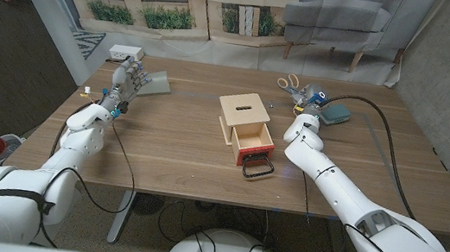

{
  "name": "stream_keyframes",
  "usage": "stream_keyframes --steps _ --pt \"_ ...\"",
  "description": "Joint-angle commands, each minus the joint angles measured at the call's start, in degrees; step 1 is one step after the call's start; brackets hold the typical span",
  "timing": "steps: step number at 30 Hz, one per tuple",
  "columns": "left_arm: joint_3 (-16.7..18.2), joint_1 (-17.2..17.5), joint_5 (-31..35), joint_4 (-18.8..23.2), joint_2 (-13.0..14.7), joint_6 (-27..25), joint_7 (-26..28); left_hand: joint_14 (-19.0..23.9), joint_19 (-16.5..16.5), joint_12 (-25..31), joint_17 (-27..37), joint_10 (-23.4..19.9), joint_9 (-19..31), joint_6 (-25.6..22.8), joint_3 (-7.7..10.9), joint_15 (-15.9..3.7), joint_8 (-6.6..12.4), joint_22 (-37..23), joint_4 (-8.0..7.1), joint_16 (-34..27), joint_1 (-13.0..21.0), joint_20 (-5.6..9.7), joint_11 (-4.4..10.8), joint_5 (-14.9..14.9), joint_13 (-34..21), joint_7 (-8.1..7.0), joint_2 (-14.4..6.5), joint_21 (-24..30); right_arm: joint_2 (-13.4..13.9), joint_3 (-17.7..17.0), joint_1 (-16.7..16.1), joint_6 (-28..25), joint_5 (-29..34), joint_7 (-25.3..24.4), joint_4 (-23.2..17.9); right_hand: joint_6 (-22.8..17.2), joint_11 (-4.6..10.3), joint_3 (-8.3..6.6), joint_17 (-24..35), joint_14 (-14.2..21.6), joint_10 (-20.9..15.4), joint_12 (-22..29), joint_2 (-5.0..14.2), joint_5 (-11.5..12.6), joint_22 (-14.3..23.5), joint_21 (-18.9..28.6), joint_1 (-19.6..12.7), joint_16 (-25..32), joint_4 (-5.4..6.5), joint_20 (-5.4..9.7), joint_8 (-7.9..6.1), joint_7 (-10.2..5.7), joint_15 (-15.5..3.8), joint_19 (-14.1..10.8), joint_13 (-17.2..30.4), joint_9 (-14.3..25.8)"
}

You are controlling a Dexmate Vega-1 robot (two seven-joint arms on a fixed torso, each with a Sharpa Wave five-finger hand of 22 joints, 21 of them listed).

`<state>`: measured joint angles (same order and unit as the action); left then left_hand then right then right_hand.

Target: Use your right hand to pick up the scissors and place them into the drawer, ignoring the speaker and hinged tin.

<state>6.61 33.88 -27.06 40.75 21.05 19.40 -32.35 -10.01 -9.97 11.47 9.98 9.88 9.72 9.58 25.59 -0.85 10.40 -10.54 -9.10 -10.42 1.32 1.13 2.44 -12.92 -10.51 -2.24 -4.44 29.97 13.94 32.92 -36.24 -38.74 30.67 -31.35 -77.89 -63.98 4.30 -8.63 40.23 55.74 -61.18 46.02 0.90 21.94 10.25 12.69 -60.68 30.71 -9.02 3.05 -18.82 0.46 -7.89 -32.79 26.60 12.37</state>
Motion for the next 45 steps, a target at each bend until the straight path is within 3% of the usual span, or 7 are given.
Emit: stream_keyframes --steps 1,9,20,45 --pt "0.22 -1.48 -0.33 -2.98 0.71 1.36 -1.97 -5.67 -5.65 0.20 0.19 4.65 0.32 2.22 -0.05 0.24 0.10 -0.15 0.05 -0.25 0.26 -0.22 -0.08 -0.23 -0.24 0.25 -2.82 -0.13 0.12 -1.48 -2.24 1.47 -1.15 -2.37 -2.97 -6.15 -0.11 -1.23 0.35 0.78 -0.57 -0.06 4.32 0.18 0.24 0.00 -4.66 -0.15 0.54 1.20 -0.77 -2.27 -4.53 -0.49 0.04 2.85" --pt "0.36 -4.56 -0.36 -8.90 1.23 3.64 -4.36 -5.57 -5.61 0.21 0.19 4.63 0.32 2.23 -0.07 0.13 0.09 -0.16 0.05 -0.29 0.26 -0.26 -0.08 -0.24 -0.24 0.27 -2.84 -0.20 0.27 -2.61 -4.33 2.02 -2.05 -3.53 -6.25 -6.21 -0.24 -1.42 0.39 0.92 -0.51 -0.06 4.21 0.22 0.24 -0.06 -4.68 -0.52 0.54 1.22 -0.64 -2.15 -4.42 -0.47 0.04 2.83" --pt "1.15 -3.71 -1.30 -8.30 2.35 3.32 -5.68 -5.54 -5.53 0.22 0.19 4.60 0.32 2.10 -0.10 0.14 0.14 -0.17 0.05 -0.29 0.27 -0.31 -0.09 -0.25 -0.24 0.27 -2.85 -0.30 0.54 -4.34 -6.75 3.41 -3.97 -4.54 -10.34 -6.35 -0.30 -1.67 0.65 1.17 -0.56 0.03 4.00 0.22 0.25 -0.15 -4.78 -0.82 0.49 1.16 -0.44 -1.94 -4.45 -0.39 0.16 2.76" --pt "1.74 -8.50 -0.77 -17.22 3.64 5.54 -8.94 -5.55 -5.49 0.22 0.18 4.57 0.32 2.21 -0.16 0.14 0.08 -0.19 0.06 -0.26 0.30 -0.25 -0.12 -0.26 -0.24 0.24 -2.89 -0.59 0.59 -6.94 -11.15 7.72 -7.86 -6.54 -16.80 -6.58 -0.62 -2.20 1.29 1.60 -0.76 0.02 3.66 0.15 0.28 -0.28 -4.75 -1.44 0.56 1.30 -0.21 -1.68 -4.35 -0.26 0.10 3.08"
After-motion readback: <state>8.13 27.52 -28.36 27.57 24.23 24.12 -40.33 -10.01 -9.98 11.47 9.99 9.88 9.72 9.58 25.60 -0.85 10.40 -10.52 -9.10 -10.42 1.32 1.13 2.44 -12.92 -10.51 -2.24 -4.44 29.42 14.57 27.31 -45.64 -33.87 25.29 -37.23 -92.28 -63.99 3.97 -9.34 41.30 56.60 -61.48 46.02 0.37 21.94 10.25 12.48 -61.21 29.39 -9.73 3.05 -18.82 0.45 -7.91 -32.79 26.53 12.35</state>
